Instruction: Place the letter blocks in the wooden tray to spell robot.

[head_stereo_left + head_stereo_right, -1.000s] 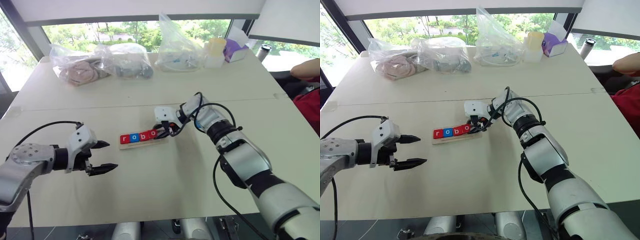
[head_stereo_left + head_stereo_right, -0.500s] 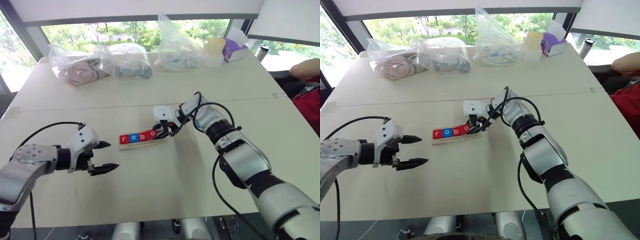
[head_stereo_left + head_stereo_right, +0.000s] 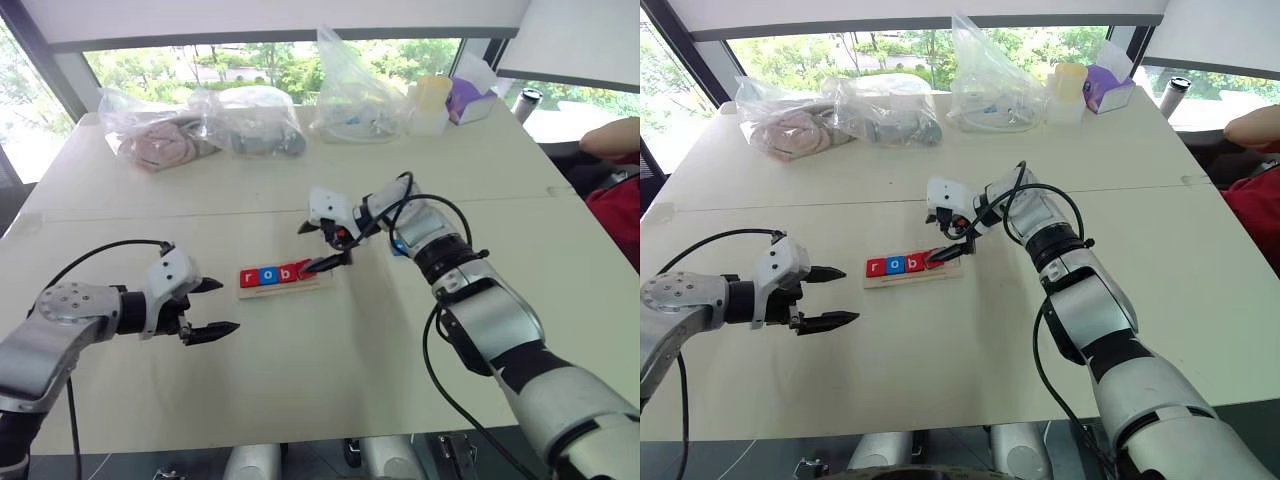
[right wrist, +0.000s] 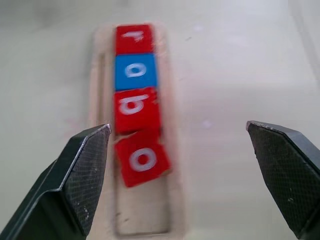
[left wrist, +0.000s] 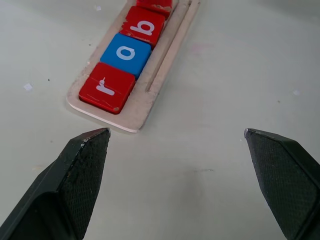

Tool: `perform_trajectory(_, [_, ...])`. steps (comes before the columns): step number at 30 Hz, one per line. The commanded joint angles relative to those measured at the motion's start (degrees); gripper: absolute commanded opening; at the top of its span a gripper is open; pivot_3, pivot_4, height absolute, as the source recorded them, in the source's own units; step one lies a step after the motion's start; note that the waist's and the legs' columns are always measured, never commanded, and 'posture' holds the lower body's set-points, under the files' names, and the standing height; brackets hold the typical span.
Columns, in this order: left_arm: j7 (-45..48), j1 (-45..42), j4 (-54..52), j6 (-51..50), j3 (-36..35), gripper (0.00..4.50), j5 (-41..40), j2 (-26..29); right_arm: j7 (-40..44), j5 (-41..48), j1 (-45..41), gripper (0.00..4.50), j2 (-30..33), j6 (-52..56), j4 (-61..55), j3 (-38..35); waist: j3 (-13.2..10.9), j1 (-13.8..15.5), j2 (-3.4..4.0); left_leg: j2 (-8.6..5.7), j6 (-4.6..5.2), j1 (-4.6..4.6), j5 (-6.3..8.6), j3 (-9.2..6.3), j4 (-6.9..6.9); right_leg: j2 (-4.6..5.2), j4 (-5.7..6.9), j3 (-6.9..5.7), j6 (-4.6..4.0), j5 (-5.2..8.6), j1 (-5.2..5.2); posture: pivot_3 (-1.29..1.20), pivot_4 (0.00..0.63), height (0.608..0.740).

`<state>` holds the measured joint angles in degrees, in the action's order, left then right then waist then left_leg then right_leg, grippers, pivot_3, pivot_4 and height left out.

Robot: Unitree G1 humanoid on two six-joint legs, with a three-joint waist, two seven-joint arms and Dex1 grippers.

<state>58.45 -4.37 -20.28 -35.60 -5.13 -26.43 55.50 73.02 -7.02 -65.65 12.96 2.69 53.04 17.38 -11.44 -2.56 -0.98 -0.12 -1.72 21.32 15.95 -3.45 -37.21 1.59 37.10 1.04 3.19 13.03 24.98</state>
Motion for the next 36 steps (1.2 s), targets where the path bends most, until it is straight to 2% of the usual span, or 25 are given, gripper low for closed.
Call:
perform_trajectory(1, [0.1, -0.7, -0.2, 0.6, 0.1, 4.5, 0.2, -0.2, -5.6, -0.1, -0.6, 4.45, 0.2, -2.1, 0.5, -1.7, 0.0, 0.0, 0.0, 0.0, 0.0, 0.0, 0.0, 0.0, 0.0, 0.0, 0.0, 0.0, 0.0, 0.0, 0.0, 0.0, 0.15, 0.74])
perform_trajectory(3, [0.2, -0.9, -0.2, 0.6, 0.2, 4.5, 0.2, -0.2, -9.0, -1.6, -0.8, 4.45, 0.2, -4.7, 2.5, -1.1, 0.0, 0.0, 0.0, 0.0, 0.0, 0.0, 0.0, 0.0, 0.0, 0.0, 0.0, 0.0, 0.0, 0.0, 0.0, 0.0, 0.15, 0.74])
perform_trajectory(8, [0.2, -1.2, -0.2, 0.4, 0.3, 4.5, 0.3, -0.3, -11.4, -3.0, -1.5, 4.45, -0.6, -7.5, 6.1, -0.4, 0.0, -0.1, 0.0, 0.0, 0.0, 0.0, 0.0, 0.01, 0.01, -0.02, 0.0, 0.01, 0.0, 0.0, 0.01, 0.0, 0.15, 0.74])
perform_trajectory(15, [-0.4, -0.9, -0.9, 0.0, 0.2, 4.5, 0.1, -0.7, -11.8, -5.0, -1.6, 4.45, -0.9, -10.2, 9.0, 0.8, 0.0, -0.1, 0.0, 0.0, 0.0, 0.0, 0.0, 0.01, 0.01, -0.02, 0.0, 0.01, 0.0, 0.0, 0.01, 0.0, 0.15, 0.74])
perform_trajectory(21, [-0.6, -0.9, -0.8, 0.1, 0.1, 4.5, 0.2, -1.0, -8.0, -3.8, -1.0, 4.45, -0.8, -9.5, 7.2, -0.1, 0.0, -0.1, 0.0, 0.0, 0.0, 0.0, 0.0, 0.0, 0.01, -0.03, 0.01, 0.0, 0.0, 0.0, 0.01, 0.0, 0.15, 0.74])
perform_trajectory(28, [-0.8, -1.4, -1.2, 0.0, 0.5, 4.5, 0.0, -1.3, -14.3, -4.2, -2.4, 4.45, 1.4, -8.6, 6.4, -2.3, 0.0, 0.0, 0.0, 0.0, 0.0, 0.0, 0.0, 0.01, 0.01, -0.02, 0.01, 0.01, 0.0, 0.0, 0.01, 0.0, 0.15, 0.74])
perform_trajectory(31, [-0.6, -3.0, -3.1, -1.6, -0.2, 4.5, -3.1, -2.4, -17.6, -0.9, -0.7, 4.45, 4.5, -3.1, 0.8, -7.0, 0.0, 0.2, 0.01, -0.01, 0.0, 0.05, 0.0, -0.02, 0.0, 0.0, 0.0, 0.01, 0.0, 0.0, 0.02, 0.0, 0.15, 0.74])
perform_trajectory(33, [-0.7, -4.9, -4.8, -3.2, -1.0, 4.5, -6.2, -3.6, -20.9, 1.0, 2.7, 4.45, 6.6, 5.3, -7.2, -10.6, 0.0, 0.5, -0.03, 0.0, -0.01, 0.1, 0.0, -0.04, -0.02, 0.04, -0.01, 0.01, 0.0, 0.0, 0.02, 0.0, 0.15, 0.74])
perform_trajectory(36, [-1.9, -7.6, -6.0, -4.6, -1.6, 4.5, -8.6, -4.9, -30.5, 3.1, 10.1, 4.45, 6.5, 24.3, -24.4, -17.4, 0.1, 0.5, -0.08, 0.0, -0.01, 0.1, -0.01, -0.06, -0.02, 0.1, -0.02, 0.03, 0.01, 0.0, -0.02, 0.0, 0.15, 0.74])
